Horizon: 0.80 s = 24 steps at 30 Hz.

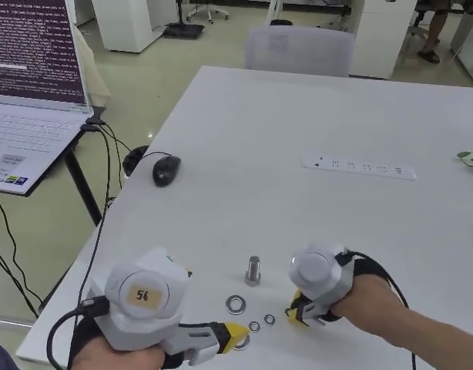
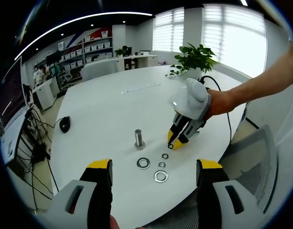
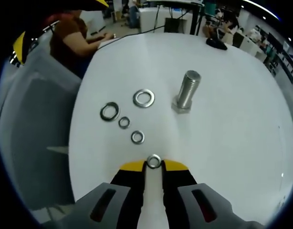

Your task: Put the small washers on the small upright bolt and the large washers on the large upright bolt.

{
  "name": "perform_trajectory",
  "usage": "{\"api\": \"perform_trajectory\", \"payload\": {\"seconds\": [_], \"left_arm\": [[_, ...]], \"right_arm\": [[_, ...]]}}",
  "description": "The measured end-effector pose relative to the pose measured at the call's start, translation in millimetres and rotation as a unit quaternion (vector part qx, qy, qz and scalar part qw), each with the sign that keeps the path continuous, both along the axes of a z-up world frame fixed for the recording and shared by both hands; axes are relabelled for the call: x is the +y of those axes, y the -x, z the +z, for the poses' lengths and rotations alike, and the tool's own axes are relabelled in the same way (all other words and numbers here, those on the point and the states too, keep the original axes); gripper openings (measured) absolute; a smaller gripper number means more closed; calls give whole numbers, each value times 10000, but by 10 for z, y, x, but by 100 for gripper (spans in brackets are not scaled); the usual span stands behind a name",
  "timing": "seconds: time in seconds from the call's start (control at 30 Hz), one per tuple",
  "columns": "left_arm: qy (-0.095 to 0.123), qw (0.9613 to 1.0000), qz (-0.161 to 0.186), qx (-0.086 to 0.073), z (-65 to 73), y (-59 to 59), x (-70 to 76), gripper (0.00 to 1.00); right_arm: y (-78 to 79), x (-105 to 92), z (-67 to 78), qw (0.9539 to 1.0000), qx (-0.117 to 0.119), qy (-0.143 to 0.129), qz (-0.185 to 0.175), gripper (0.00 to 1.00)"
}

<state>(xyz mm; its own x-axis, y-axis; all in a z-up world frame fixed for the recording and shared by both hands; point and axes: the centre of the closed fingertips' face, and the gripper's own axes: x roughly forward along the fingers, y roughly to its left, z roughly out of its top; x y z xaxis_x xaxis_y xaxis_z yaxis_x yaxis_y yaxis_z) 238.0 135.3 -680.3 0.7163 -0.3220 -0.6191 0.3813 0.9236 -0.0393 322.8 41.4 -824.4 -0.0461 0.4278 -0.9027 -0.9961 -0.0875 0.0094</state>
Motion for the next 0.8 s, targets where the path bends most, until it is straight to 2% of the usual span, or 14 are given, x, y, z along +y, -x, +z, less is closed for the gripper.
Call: {"api": "perform_trajectory", "payload": {"seconds": [0.07, 0.1, 0.17, 0.23, 0.27, 0.3, 0.4, 0.5, 0.67, 0.8], "left_arm": [[1, 10000, 16, -4, 4, 6, 24, 71], [6, 10000, 25, -4, 3, 9, 35, 71], [2, 10000, 35, 11, -10, 16, 56, 71], [0, 10000, 45, 10, -10, 26, 73, 71], [5, 10000, 56, 8, -10, 31, 78, 71], [4, 10000, 59, 10, -12, 33, 80, 71], [4, 10000, 63, 7, -13, 38, 83, 71], [18, 10000, 88, -5, -7, 44, 86, 71], [26, 9999, 103, -6, -15, 55, 95, 71], [26, 9999, 97, -1, -19, 64, 92, 71]], "right_arm": [[42, -10, 1, 9997, 4, -29, 243, 15], [84, -20, 4, 9992, 83, -34, 392, 16], [53, -32, -1, 9993, 82, 13, 356, 16], [78, -36, 3, 9985, 166, 55, 524, 18], [81, -30, 3, 9975, 140, 58, 693, 19], [59, -12, 0, 9954, 16, 56, 961, 19], [69, 4, 4, 9953, 60, 158, 955, 19], [54, 1, -6, 9917, -145, 260, 1253, 17], [75, -8, -15, 9914, -157, 301, 1261, 15], [74, -6, -8, 9937, -122, 247, 1082, 15]]}}
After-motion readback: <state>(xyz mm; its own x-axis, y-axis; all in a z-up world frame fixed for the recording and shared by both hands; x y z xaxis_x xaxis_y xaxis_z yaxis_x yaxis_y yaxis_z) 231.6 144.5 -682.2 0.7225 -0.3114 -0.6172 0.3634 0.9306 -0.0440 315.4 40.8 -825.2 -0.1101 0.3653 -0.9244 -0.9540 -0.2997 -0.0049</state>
